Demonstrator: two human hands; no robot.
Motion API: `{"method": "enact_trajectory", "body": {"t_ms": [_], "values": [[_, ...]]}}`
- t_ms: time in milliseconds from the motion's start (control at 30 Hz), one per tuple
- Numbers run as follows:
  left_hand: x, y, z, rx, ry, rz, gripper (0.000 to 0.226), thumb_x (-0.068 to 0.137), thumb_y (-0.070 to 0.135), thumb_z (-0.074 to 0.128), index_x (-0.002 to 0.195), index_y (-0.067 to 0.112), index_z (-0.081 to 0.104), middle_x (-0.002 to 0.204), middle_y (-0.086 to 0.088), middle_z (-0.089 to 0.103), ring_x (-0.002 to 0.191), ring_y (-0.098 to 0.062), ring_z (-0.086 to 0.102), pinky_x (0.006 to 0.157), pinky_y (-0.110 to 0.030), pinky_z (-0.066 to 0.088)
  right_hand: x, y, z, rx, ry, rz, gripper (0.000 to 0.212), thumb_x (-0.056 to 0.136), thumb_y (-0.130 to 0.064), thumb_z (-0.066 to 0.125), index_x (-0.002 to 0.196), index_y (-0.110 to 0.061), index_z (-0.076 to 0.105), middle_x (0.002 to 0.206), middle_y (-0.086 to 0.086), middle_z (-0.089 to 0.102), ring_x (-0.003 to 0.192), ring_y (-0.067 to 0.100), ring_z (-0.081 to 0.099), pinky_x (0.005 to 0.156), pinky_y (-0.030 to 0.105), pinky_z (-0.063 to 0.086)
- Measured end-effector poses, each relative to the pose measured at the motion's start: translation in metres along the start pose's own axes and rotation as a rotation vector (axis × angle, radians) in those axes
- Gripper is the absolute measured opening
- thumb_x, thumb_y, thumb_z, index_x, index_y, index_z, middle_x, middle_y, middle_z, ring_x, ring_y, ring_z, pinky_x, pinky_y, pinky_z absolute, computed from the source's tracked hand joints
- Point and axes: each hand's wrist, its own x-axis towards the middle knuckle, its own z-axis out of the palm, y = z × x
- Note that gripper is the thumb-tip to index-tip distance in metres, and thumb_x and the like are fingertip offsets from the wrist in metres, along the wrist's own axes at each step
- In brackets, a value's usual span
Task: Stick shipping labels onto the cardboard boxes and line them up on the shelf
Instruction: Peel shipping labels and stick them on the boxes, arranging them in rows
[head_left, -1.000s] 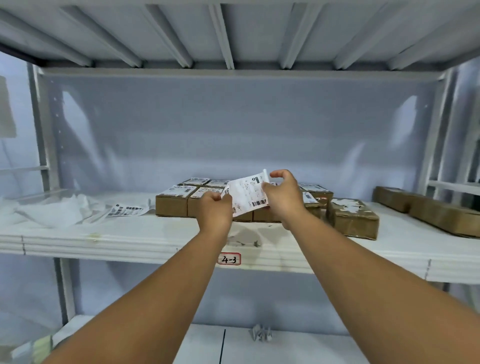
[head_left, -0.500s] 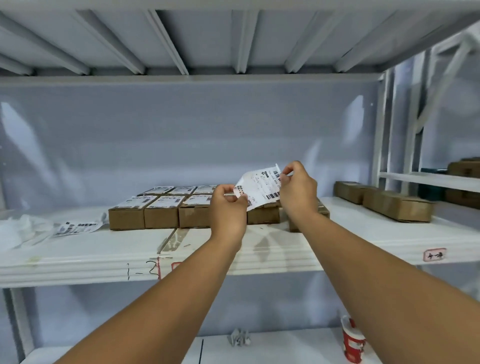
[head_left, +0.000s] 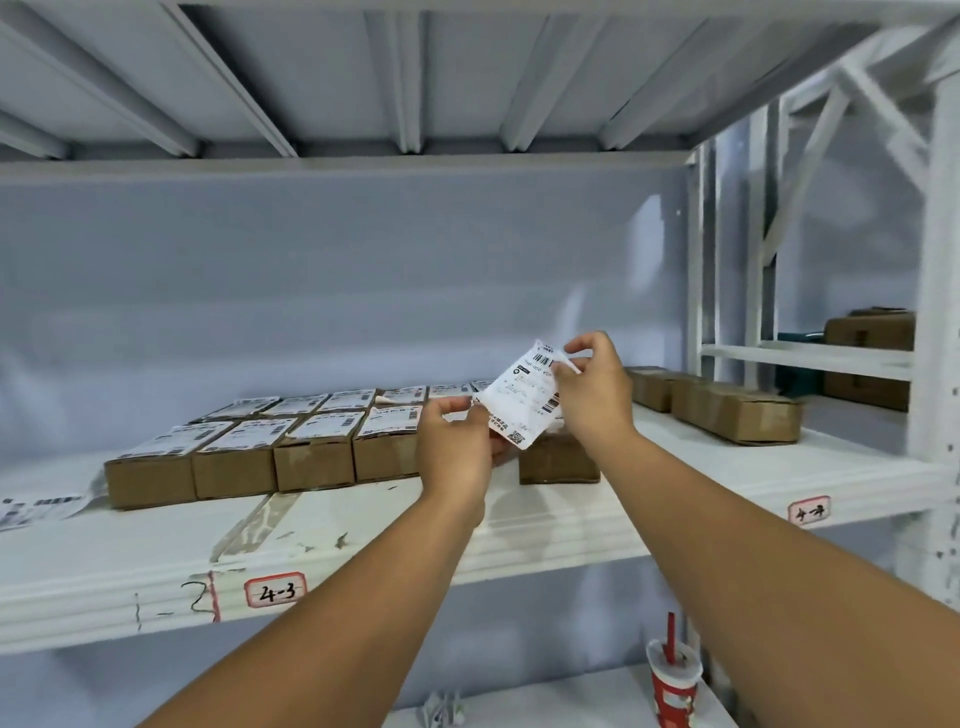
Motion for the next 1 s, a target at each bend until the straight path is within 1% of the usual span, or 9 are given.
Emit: {"method": "enact_trajectory", "body": {"t_ms": [33, 133, 267, 367, 467, 600, 800, 900, 1000], "values": [[0.001, -0.002, 0.003, -0.013, -0.025, -0.022, 0.006, 0.094, 0.011, 0.048, 0.094, 0.015, 0.052, 0.086, -0.011, 0.070, 0.060, -0.024, 0.067, 0.058, -0.033, 0.058, 0.004, 0.003, -0.002, 0.022, 0.030, 0.015, 0.012, 0.092, -0.012, 0.052, 0.091, -0.023, 0.047, 0.096, 0.008, 0.065, 0.084, 0.027, 0.063, 0.066, 0.033, 0.053], [0.004, -0.004, 0.012, 0.007, -0.106, -0.064, 0.010, 0.095, 0.011, 0.045, 0.091, 0.009, 0.054, 0.088, -0.013, 0.071, 0.061, -0.024, 0.069, 0.069, -0.036, 0.058, 0.017, 0.008, -0.007, 0.064, 0.074, 0.051, 0.018, 0.093, -0.017, 0.053, 0.080, -0.027, 0.045, 0.091, 0.009, 0.068, 0.081, 0.027, 0.065, 0.069, 0.037, 0.053], [0.014, -0.003, 0.022, 0.086, -0.215, -0.016, 0.015, 0.095, 0.010, 0.043, 0.081, 0.012, 0.050, 0.076, -0.010, 0.071, 0.062, -0.021, 0.070, 0.063, -0.027, 0.054, 0.038, 0.013, -0.015, 0.086, 0.072, 0.049, 0.004, 0.098, -0.017, 0.042, 0.096, -0.020, 0.040, 0.084, 0.005, 0.059, 0.068, 0.019, 0.053, 0.053, 0.029, 0.037], [0.023, 0.000, 0.029, 0.065, -0.280, 0.003, 0.015, 0.095, 0.008, 0.042, 0.082, 0.012, 0.049, 0.069, -0.007, 0.071, 0.059, -0.019, 0.069, 0.059, -0.022, 0.055, 0.052, 0.012, -0.022, 0.073, -0.093, 0.084, 0.017, 0.095, -0.010, 0.044, 0.104, -0.020, 0.032, 0.081, -0.002, 0.056, 0.062, 0.012, 0.048, 0.050, 0.026, 0.033], [0.036, -0.006, 0.035, 0.110, -0.210, 0.085, 0.019, 0.093, 0.007, 0.043, 0.076, 0.012, 0.050, 0.077, -0.011, 0.071, 0.059, -0.021, 0.069, 0.050, -0.021, 0.050, 0.065, 0.018, -0.018, 0.120, -0.211, 0.134, 0.030, 0.090, 0.002, 0.044, 0.103, -0.021, 0.030, 0.096, 0.002, 0.061, 0.071, 0.017, 0.054, 0.055, 0.025, 0.036], [0.049, -0.032, 0.037, 0.186, -0.112, 0.179, 0.016, 0.088, 0.010, 0.050, 0.073, 0.014, 0.055, 0.080, -0.011, 0.072, 0.067, -0.027, 0.065, 0.055, -0.026, 0.044, 0.073, 0.040, -0.002, 0.277, -0.116, 0.230, 0.033, 0.091, 0.002, 0.047, 0.087, -0.027, 0.033, 0.090, 0.010, 0.060, 0.077, 0.024, 0.058, 0.068, 0.038, 0.044], [0.058, -0.037, 0.030, 0.209, 0.014, 0.271, 0.016, 0.087, 0.011, 0.054, 0.072, 0.015, 0.054, 0.062, 0.013, 0.059, 0.050, 0.000, 0.047, 0.046, -0.012, 0.032, 0.075, 0.062, 0.010, 0.321, 0.042, 0.168, 0.030, 0.093, -0.004, 0.049, 0.079, -0.024, 0.032, 0.088, 0.015, 0.068, 0.072, 0.025, 0.066, 0.064, 0.039, 0.053], [0.055, -0.039, 0.031, 0.214, -0.061, 0.249, 0.019, 0.087, 0.008, 0.052, 0.069, 0.013, 0.052, 0.061, 0.002, 0.055, 0.051, -0.006, 0.045, 0.042, -0.009, 0.030, 0.075, 0.067, 0.013, 0.284, 0.080, 0.129, 0.031, 0.088, 0.000, 0.048, 0.074, -0.024, 0.035, 0.084, 0.017, 0.064, 0.071, 0.026, 0.063, 0.062, 0.043, 0.049], [0.055, -0.039, 0.030, 0.125, -0.152, 0.194, 0.022, 0.088, 0.005, 0.050, 0.068, 0.011, 0.053, 0.067, -0.017, 0.065, 0.060, -0.018, 0.058, 0.051, -0.015, 0.041, 0.074, 0.069, 0.014, 0.325, 0.056, 0.141, 0.035, 0.083, 0.010, 0.046, 0.066, -0.020, 0.039, 0.076, 0.011, 0.051, 0.071, 0.023, 0.057, 0.059, 0.033, 0.042]]}}
